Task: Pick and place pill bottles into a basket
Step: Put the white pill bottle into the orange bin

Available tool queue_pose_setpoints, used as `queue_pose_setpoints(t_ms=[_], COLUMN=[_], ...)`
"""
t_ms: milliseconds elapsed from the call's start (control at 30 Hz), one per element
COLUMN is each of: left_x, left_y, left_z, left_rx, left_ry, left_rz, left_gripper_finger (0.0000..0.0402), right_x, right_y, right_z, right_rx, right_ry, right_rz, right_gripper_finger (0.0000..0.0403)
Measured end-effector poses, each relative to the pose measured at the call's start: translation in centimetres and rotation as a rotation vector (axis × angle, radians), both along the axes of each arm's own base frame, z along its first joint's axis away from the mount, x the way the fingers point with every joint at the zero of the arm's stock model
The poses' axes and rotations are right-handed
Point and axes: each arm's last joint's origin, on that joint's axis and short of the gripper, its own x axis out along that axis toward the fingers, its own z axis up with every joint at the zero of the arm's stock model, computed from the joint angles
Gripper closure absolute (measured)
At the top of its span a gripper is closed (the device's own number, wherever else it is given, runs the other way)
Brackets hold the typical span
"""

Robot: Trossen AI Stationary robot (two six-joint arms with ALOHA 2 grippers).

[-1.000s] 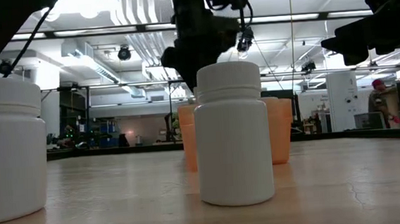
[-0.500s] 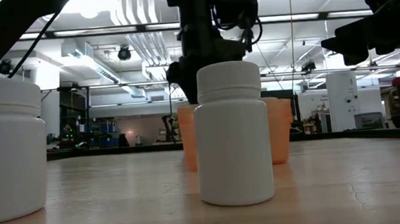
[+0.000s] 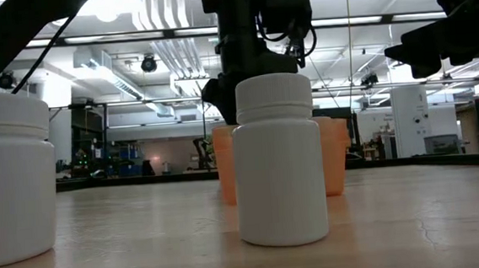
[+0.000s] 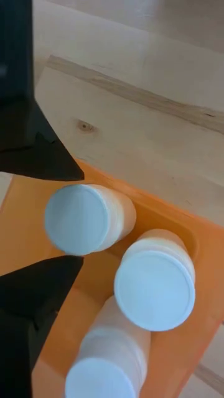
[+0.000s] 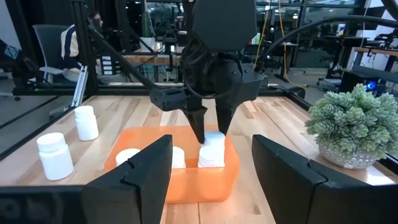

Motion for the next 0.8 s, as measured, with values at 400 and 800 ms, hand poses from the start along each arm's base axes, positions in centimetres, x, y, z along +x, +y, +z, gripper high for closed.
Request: queue_pose_setpoints(t_ms=[400, 800], left_x=[0.0, -0.7], left_y=[-0.1, -0.6], left_z=[0.1, 2.6], left_rx=[-0.001, -0.005], left_ry=[0.000, -0.013], left_rz=[0.001, -0.008], left_gripper_finger=[0.0204, 0.0203], right_x=[0.0, 0.0], right_y=[0.0, 0.0], right_z=[0.0, 0.0], right_rx=[0.000, -0.001], right_ry=[0.000, 0.000], right_rz=[0.000, 0.000], right_gripper_finger=[0.0193, 0.0193])
